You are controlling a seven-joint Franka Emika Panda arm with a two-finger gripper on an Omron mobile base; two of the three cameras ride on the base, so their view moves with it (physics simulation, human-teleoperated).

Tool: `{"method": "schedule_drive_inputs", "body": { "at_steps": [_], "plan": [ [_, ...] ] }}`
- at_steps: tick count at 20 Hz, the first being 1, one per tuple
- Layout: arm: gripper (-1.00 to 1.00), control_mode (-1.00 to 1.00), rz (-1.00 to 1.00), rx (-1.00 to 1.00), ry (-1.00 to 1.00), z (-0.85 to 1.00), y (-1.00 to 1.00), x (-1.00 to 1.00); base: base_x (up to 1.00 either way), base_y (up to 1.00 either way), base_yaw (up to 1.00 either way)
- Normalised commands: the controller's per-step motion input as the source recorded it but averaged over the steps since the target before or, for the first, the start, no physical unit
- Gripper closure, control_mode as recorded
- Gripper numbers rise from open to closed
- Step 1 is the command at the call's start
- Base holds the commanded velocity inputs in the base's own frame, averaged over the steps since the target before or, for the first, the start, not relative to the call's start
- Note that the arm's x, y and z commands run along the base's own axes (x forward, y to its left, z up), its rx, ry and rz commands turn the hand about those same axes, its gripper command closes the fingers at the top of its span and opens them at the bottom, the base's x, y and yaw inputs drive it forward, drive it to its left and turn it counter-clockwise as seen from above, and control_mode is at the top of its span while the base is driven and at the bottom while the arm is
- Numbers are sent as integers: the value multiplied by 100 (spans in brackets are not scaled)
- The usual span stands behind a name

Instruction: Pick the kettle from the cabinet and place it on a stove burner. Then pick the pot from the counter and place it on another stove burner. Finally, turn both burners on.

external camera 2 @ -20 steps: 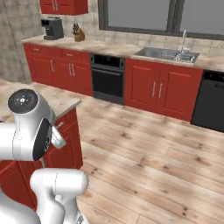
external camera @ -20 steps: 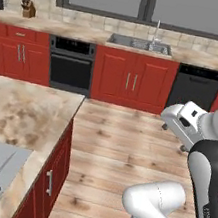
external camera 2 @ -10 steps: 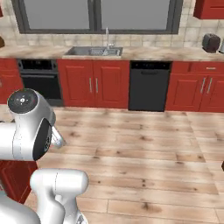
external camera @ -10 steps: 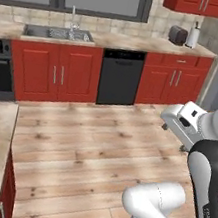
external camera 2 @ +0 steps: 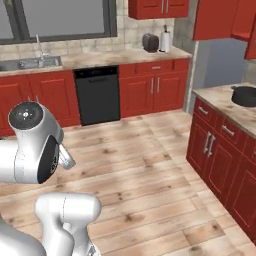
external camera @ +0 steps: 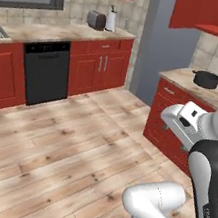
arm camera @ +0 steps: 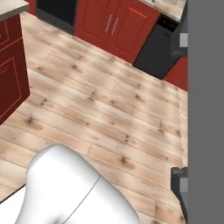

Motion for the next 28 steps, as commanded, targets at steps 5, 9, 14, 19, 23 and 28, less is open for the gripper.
{"method": "schedule_drive_inputs", "body": {
  "at_steps": [5,9,14,19,23,28],
  "plan": [
    [-100,100,0,0,0,0,0,0,12,0,-61],
    [-100,100,0,0,0,0,0,0,37,15,-57],
    [-100,100,0,0,0,0,0,0,65,44,-50],
    [-100,100,0,0,0,0,0,0,88,78,-44],
    [-100,100,0,0,0,0,0,0,82,78,-41],
    [-100,100,0,0,0,0,0,0,75,64,-40]
  ]
}}
